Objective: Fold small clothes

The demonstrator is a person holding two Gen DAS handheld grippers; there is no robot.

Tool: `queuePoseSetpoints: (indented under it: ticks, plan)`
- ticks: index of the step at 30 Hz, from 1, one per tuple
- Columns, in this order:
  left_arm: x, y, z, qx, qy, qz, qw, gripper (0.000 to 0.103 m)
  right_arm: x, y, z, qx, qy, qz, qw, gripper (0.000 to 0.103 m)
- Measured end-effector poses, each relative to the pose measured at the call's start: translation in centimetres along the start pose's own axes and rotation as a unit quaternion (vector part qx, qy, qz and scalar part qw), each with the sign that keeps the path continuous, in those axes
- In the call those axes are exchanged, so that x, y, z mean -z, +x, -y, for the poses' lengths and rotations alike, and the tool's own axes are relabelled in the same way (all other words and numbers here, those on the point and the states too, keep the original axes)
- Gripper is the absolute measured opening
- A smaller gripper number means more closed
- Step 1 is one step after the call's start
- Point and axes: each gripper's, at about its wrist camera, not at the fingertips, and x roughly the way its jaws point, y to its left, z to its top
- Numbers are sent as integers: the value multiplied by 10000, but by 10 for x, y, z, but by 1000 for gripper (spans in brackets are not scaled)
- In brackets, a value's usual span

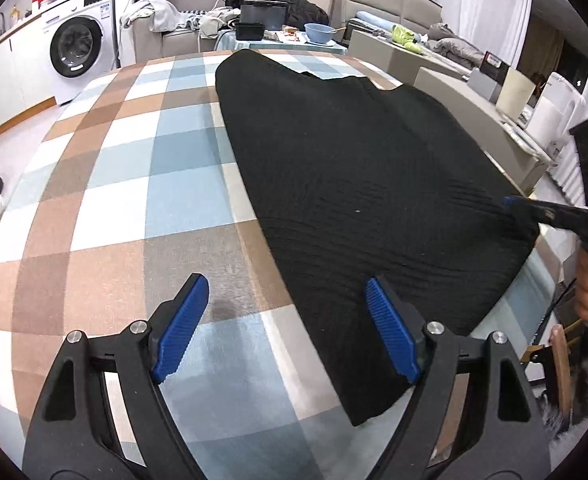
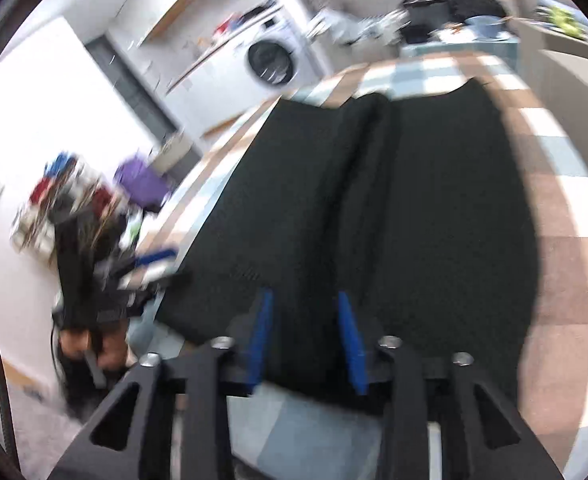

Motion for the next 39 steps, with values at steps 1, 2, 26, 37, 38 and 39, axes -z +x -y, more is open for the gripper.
queuePoseSetpoints:
  ticks: [1, 2, 26, 37, 38, 39]
  plan:
    - [0, 1, 0, 45, -18, 11, 10000, 79, -3, 3, 6, 121, 113, -10, 9999, 37]
    - [-1, 2, 0, 44, -30, 13, 10000, 79, -7, 10, 11, 181, 214, -51, 9996, 37]
    - [-16, 18, -4, 32, -337, -1, 9994, 79, -15, -8, 26, 1058, 73, 342, 9938, 15]
    - [-66, 67, -1, 107, -726, -130, 9972, 52, -19, -30, 46, 1634, 339, 517, 9846, 28]
    - [-69, 69, 0, 166, -740, -130, 9970, 37, -19, -29, 46, 1615, 331, 492, 9851, 28]
    - [-72, 72, 0, 229, -784, -145, 9966, 26, -18, -27, 46, 1622, 322, 456, 9852, 28]
